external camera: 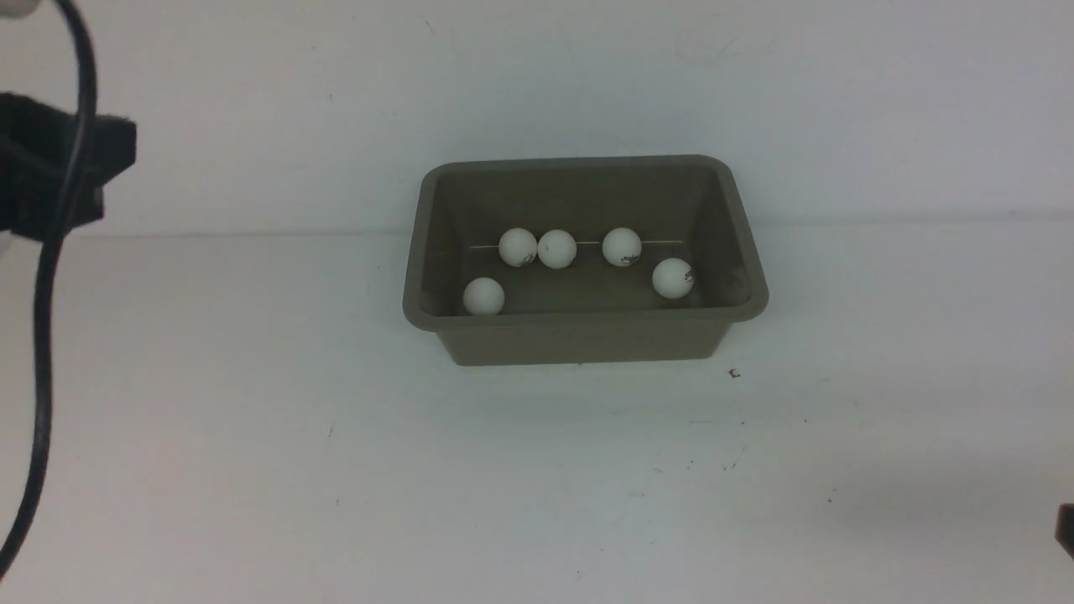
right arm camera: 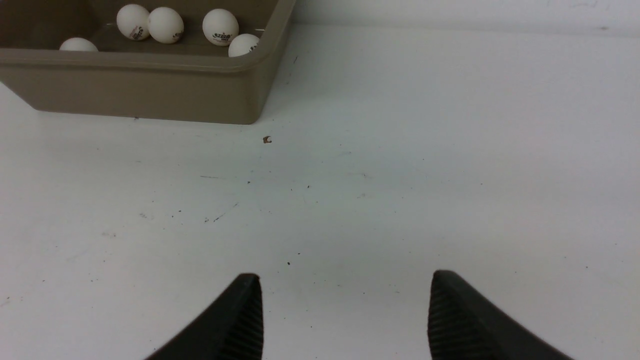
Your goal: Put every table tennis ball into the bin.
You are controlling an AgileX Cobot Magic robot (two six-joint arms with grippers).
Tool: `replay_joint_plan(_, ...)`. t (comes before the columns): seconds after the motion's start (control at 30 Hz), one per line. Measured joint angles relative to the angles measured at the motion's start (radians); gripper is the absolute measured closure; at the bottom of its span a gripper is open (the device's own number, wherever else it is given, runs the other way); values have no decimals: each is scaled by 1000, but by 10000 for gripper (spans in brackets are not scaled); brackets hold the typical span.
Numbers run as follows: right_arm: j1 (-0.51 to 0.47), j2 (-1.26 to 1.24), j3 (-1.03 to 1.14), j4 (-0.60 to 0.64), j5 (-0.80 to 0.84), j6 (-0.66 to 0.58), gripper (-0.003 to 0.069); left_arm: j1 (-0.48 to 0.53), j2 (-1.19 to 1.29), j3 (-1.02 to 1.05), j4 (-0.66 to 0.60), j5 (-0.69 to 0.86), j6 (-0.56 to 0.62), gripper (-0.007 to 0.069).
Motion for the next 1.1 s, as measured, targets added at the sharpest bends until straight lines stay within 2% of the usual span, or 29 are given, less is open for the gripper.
replay_joint_plan(0.27, 0, 0, 0, 0, 0, 0, 251, 65, -217, 246, 0, -16, 1, 187)
replay_joint_plan(0.53, 0, 0, 0, 0, 0, 0, 251, 74, -510, 591, 16, -138, 1, 187)
replay_joint_plan(0.7, 0, 0, 0, 0, 0, 0, 251, 74, -650, 735, 15, -216, 0, 187)
replay_joint_plan(1.1, 0, 0, 0, 0, 0, 0, 251, 74, -895, 892, 11, -237, -34, 187)
